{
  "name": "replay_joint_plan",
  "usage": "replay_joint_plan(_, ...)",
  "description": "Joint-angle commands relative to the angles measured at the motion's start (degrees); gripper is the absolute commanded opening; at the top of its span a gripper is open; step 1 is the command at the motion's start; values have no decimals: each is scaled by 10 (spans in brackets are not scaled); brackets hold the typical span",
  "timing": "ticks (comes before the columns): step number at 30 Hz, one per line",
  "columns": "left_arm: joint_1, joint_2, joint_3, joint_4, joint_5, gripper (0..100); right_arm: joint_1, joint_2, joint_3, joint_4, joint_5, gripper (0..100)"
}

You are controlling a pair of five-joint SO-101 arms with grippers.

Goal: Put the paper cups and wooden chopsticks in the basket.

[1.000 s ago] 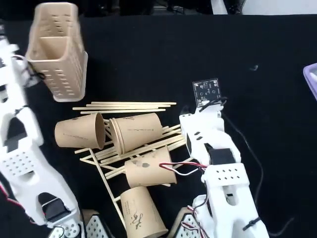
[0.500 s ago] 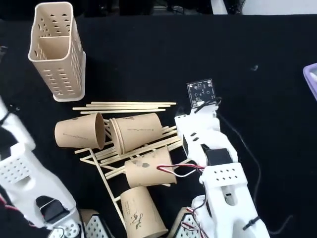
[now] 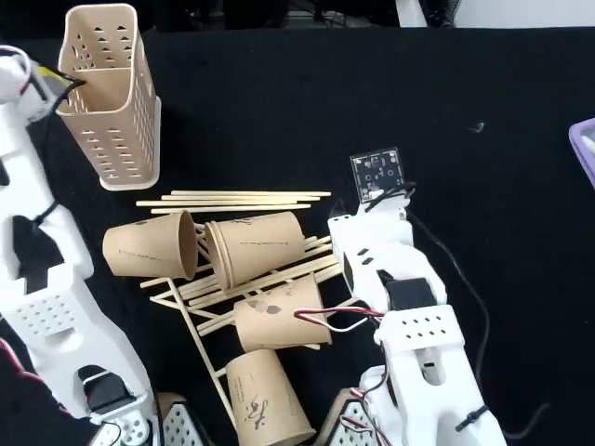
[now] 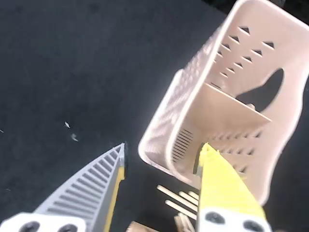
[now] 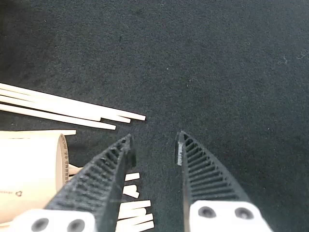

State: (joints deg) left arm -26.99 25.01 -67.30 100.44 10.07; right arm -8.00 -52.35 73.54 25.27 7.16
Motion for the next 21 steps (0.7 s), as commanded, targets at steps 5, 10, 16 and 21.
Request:
replay_joint_plan(5,64,26,4,4,45,248,-7,0,-1,-11,0,145)
replay_joint_plan(10,66,69,22,4,42,170,-6,0,-1,-11,0,145)
replay_joint_plan(16,89,78,69,4,-22,38,-6,-2,-2,-12,0,145)
replay_joint_plan(21,153,73,57,1,-184,30,-6,-2,-2,-12,0,145)
